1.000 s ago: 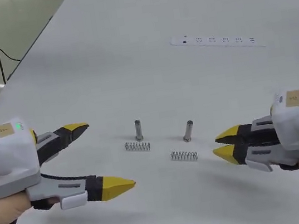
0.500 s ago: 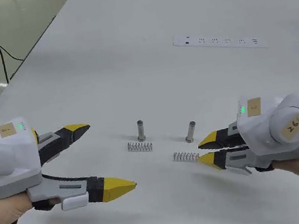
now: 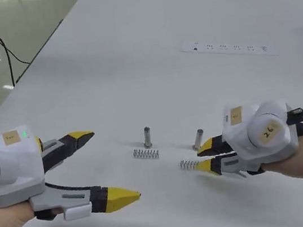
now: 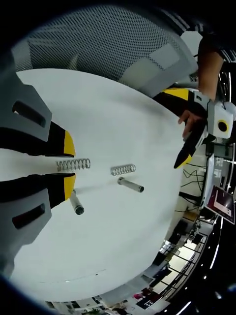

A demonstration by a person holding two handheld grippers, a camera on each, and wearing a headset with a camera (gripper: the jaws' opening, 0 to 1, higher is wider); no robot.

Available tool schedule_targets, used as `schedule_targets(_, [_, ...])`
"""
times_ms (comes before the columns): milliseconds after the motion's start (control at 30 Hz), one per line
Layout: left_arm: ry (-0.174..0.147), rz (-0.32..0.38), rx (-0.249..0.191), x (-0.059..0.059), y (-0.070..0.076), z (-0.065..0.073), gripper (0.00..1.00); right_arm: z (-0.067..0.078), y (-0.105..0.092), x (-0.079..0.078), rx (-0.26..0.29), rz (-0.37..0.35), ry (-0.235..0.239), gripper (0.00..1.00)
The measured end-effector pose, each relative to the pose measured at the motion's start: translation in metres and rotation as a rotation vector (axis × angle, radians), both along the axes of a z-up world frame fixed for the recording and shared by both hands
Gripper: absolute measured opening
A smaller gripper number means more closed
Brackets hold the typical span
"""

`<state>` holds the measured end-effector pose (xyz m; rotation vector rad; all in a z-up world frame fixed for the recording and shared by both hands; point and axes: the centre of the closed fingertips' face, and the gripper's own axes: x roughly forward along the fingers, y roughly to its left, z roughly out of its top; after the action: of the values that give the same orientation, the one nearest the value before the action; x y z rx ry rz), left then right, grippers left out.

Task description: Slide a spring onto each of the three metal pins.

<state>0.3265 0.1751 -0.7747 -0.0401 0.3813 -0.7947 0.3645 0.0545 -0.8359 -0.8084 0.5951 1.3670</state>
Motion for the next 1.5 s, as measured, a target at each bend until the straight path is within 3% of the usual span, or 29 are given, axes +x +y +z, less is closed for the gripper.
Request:
schedule_targets(233, [0.002,0.002,0.004,-0.001,0.004,0.0,0.98,-0.015,-0.001,0.0,-0.075,0.042,-0.002,0.1])
schedule_targets(667, [0.014,-0.006,0.011,-0.005,0.003,-0.003,0.98,-0.027,-0.008,0.002,-0.127,0.052,0.011,0.09])
schedule_targets(867, [0.016,-0.004,0.014,-0.005,0.003,-0.002,0.98,-0.027,-0.008,0.004,-0.11,0.033,0.025,0.08])
schedule_targets(1133, [0.019,-0.048,0.023,-0.008,-0.01,0.001,0.97,-0.022,-0.016,0.0,-0.1,0.031,0.013,0.08])
schedule_targets(1500, [0.029,-0.097,0.04,-0.007,-0.022,0.002,0.94,-0.006,-0.032,-0.007,-0.066,0.009,-0.001,0.08])
